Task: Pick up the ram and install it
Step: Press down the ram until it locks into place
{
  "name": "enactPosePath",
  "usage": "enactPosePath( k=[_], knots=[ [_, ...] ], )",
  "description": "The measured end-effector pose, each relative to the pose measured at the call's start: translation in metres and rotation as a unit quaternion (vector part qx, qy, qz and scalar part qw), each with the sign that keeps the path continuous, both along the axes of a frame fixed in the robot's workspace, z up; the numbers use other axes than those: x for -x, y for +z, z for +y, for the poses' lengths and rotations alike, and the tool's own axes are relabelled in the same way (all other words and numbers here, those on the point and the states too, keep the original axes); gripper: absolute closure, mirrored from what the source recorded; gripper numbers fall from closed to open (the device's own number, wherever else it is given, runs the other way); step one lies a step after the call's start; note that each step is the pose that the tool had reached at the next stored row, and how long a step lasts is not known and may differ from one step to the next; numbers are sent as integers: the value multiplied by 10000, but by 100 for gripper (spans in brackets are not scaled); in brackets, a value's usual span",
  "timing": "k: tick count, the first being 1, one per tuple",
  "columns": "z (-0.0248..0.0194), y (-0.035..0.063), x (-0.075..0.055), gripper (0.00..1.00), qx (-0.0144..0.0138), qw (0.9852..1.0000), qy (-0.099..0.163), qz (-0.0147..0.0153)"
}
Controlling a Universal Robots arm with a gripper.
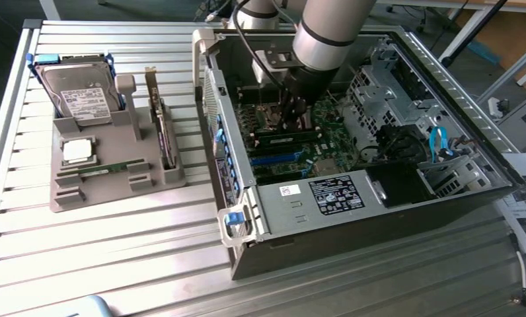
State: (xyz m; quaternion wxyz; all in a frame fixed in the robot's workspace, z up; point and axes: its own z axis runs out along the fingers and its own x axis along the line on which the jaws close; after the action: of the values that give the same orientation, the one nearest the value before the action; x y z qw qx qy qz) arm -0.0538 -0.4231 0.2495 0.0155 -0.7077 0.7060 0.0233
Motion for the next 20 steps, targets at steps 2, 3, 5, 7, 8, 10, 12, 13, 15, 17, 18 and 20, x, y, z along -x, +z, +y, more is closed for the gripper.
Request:
enactPosePath(
  k=[2,3,5,7,8,10,12,13,15,17,18,20],
  knots=[
    [0,47,-1,89,0,10000,0,0],
    [0,92,-1,89,0,10000,0,0],
    [0,141,-2,89,-1,10000,0,0],
    [0,191,-3,89,0,10000,0,0],
    [0,215,-3,89,0,10000,0,0],
    [0,256,-4,89,0,10000,0,0],
    [0,296,-4,89,0,10000,0,0],
    [0,303,-4,89,0,10000,0,0],
    [0,303,-4,89,-1,10000,0,-1],
    [0,303,-4,89,-1,10000,0,0],
    [0,304,-5,89,0,10000,0,0],
    [0,305,-24,89,1,10000,0,1]
  ],
)
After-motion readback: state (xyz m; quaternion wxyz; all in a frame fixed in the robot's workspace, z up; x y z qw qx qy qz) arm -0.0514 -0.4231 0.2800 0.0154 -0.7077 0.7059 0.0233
